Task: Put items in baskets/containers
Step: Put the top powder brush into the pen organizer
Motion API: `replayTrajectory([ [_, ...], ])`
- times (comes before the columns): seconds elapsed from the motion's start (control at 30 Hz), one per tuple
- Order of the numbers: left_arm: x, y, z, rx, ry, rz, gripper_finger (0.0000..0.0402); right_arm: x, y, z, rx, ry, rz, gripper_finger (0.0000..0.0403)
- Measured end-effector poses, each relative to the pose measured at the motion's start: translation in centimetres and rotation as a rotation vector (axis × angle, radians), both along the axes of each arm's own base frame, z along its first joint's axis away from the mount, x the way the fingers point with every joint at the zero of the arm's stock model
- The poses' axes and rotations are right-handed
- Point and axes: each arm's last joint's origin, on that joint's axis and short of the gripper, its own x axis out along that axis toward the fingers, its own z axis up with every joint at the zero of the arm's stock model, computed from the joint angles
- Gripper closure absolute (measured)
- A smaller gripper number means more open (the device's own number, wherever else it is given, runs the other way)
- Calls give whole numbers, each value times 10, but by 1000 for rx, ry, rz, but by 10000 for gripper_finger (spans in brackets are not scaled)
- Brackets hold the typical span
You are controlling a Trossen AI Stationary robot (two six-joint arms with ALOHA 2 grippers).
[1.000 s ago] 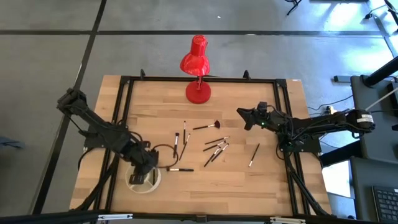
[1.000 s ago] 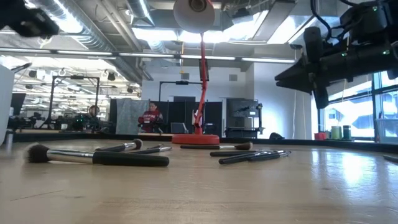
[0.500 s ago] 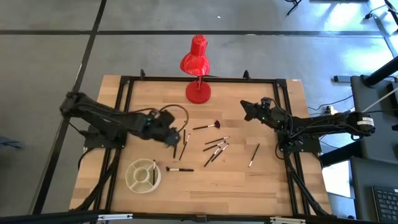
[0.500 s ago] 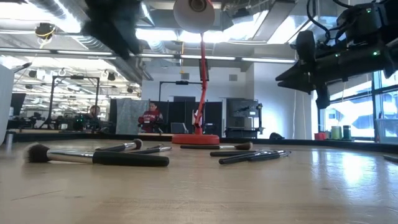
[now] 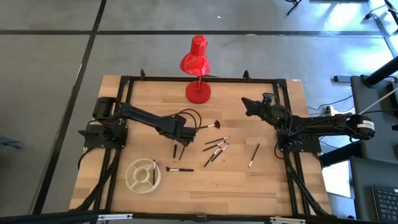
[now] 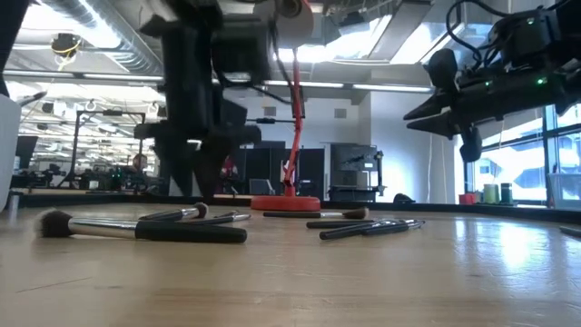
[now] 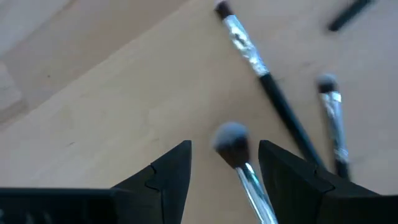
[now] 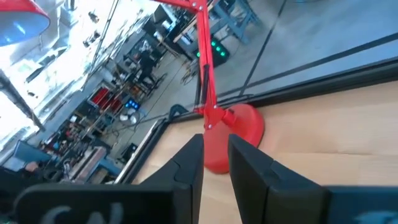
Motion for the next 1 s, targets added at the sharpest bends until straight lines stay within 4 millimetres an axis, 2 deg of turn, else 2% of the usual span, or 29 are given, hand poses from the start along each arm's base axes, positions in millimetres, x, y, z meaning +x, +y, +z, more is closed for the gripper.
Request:
replayTrajectory([
  [0.2, 4, 3, -18, -4, 46, -1, 221, 0, -3, 0, -6, 7, 46, 329],
  [0.3, 6, 3, -22, 0, 53, 5, 239, 0, -4, 0, -10, 11, 62, 329],
  [0.37, 7, 2, -23, -6, 52, 12, 263, 0, -4, 0, -25, 22, 79, 329],
  [0.6, 2, -1, -15, 37, 35, 24, 387, 0, -4, 3, -111, 52, 117, 329],
  [0.67, 1, -2, -2, 55, 31, 16, 391, 0, -4, 4, -125, 58, 117, 329],
  [0.8, -18, -20, 51, 195, -13, 31, 390, 0, -4, 4, -142, 73, 118, 329],
  [0.9, -46, -44, 95, 311, -149, 70, 391, 0, -4, 4, -153, 83, 119, 329],
  [1.0, -82, -75, 121, 336, -249, 39, 393, 0, -4, 3, -164, 94, 131, 329],
])
